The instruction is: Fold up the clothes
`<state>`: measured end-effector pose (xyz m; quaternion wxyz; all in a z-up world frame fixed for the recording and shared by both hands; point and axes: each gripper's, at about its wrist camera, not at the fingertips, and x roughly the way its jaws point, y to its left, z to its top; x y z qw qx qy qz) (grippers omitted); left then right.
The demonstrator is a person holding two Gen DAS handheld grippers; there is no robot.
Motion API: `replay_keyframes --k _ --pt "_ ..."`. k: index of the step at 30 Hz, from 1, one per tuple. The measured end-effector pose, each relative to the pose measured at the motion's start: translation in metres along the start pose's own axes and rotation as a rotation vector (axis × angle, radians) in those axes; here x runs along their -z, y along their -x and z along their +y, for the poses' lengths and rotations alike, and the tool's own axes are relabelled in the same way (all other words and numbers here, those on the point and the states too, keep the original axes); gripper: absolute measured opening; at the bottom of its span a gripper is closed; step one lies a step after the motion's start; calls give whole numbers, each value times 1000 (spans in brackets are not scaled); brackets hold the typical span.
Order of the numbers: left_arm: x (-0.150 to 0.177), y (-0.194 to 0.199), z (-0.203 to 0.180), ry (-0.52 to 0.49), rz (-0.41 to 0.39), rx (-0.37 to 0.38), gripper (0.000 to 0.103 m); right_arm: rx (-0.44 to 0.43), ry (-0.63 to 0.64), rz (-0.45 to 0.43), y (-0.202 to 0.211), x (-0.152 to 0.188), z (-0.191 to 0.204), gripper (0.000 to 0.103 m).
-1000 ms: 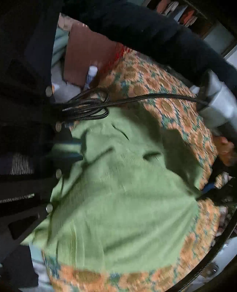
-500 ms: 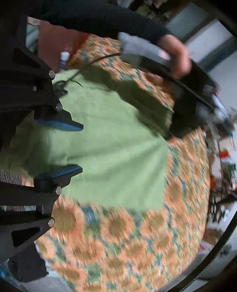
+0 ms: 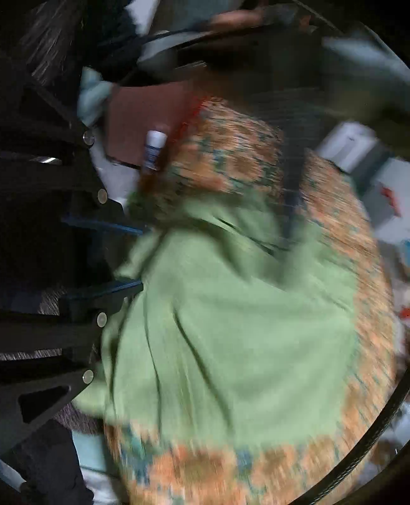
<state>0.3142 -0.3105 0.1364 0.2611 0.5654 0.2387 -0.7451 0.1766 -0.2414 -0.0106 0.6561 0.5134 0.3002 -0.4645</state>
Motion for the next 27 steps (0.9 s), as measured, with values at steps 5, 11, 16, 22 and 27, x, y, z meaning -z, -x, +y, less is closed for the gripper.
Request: replay_keyframes --k 5,11,16,22,27 --pt "17 6 -13 -85 40 -88 35 79 -69 -33 4 8 -23 36" --pt "-15 39 -12 -93 -37 -41 33 170 -132 -60 10 20 -46 35" --pt "-38 33 9 -43 -52 -42 33 163 -157 -146 47 26 -50 34" --pt "-88 7 25 112 -55 -99 33 66 -322 -210 60 19 -97 35" --pt "-131 -12 2 110 -23 -4 33 -55 -384 -186 30 17 -110 36"
